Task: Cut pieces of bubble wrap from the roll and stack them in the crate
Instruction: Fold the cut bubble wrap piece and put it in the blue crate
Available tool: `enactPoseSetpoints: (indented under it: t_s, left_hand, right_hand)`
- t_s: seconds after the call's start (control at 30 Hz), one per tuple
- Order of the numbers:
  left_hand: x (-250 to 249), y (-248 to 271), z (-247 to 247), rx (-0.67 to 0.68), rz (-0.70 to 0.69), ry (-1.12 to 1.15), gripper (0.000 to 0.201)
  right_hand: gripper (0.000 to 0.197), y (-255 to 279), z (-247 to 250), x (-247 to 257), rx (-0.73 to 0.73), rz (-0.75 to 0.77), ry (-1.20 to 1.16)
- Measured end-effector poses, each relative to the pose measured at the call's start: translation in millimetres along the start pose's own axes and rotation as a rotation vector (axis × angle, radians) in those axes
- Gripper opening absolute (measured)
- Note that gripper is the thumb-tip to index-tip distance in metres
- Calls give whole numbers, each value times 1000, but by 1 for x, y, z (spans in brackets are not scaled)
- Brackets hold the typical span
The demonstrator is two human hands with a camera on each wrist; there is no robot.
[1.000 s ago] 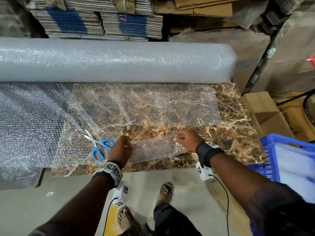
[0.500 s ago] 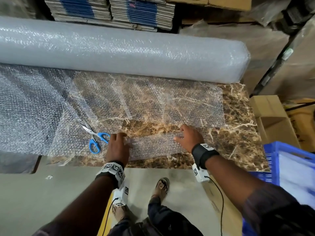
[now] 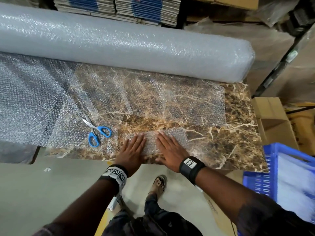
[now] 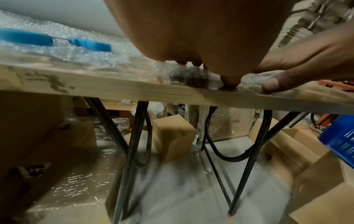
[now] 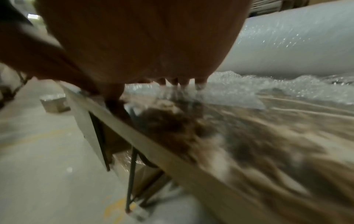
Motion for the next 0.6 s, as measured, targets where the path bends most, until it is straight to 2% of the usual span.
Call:
enactPoseSetpoints:
  t_s: [0.17, 0.3, 0.37, 0.5, 0.6]
  left_hand:
    - [15, 5, 2, 14, 17, -32, 77]
    - [19, 5, 9, 38, 63, 25, 79]
    - [9, 2, 15, 29, 47, 10, 78]
    - [-19, -5, 14, 91, -37, 18, 79]
    - [-19, -5, 12, 85, -26, 59, 80]
  right_hand:
    - [86, 26, -6, -44, 45, -103, 61]
    - [87, 39, 4, -65, 42, -219, 16]
    - [85, 36, 12, -52, 18, -203, -41]
    - [81, 22, 14, -12, -8, -51, -133]
    - [81, 20, 8, -10, 11, -71, -114]
Point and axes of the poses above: each hand's wrist, its own y-axis away from the middle knuckle, its own z-axis out of the back of the hand, x = y × z, the point moved 6 cm from there along -y, towards the middle knuckle, and after that the axes turned 2 degrees about -y, right-handed, at the moved point
